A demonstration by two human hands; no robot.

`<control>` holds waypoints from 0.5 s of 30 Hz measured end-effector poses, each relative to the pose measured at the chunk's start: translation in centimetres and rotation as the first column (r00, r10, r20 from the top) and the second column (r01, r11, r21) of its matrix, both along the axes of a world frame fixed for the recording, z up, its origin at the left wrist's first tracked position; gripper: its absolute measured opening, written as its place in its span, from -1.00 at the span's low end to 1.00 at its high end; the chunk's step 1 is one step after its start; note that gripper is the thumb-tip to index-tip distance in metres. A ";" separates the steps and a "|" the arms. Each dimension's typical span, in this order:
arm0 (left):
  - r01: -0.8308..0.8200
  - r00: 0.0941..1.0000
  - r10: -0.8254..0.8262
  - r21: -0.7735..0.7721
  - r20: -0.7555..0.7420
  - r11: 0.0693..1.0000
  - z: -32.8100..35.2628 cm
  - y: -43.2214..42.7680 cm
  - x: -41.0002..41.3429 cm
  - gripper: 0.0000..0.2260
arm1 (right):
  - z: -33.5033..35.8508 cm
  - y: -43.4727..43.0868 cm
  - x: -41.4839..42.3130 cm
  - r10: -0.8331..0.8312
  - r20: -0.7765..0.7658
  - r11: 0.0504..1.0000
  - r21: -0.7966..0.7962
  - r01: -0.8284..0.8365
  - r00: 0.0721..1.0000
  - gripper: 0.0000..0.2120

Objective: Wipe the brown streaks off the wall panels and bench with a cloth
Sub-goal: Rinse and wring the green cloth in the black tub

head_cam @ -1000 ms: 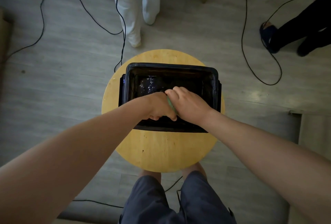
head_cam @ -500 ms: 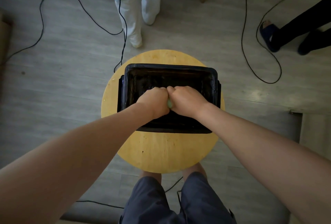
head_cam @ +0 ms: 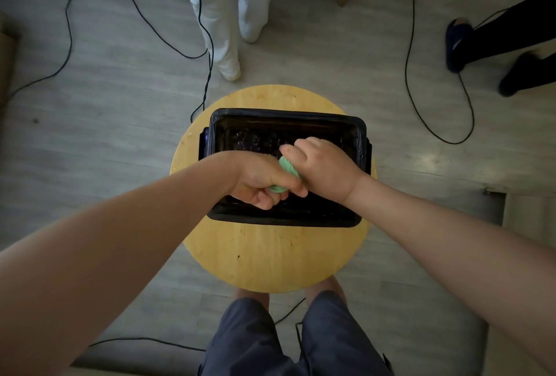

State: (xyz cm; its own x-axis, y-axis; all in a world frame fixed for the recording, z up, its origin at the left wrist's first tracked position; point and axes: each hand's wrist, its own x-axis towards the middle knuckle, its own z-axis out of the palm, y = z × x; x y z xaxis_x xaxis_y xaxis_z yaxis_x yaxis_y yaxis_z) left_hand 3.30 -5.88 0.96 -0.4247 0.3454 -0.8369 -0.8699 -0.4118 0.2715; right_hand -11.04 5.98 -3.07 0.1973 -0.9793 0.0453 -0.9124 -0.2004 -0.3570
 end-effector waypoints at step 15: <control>0.480 0.720 -0.653 -0.849 0.236 0.222 -1.8 1.6 -0.8 -0.81 | 2.7 -2.4 1.7 -0.027 -0.217 0.859 0.495 0.134 0.976 -0.87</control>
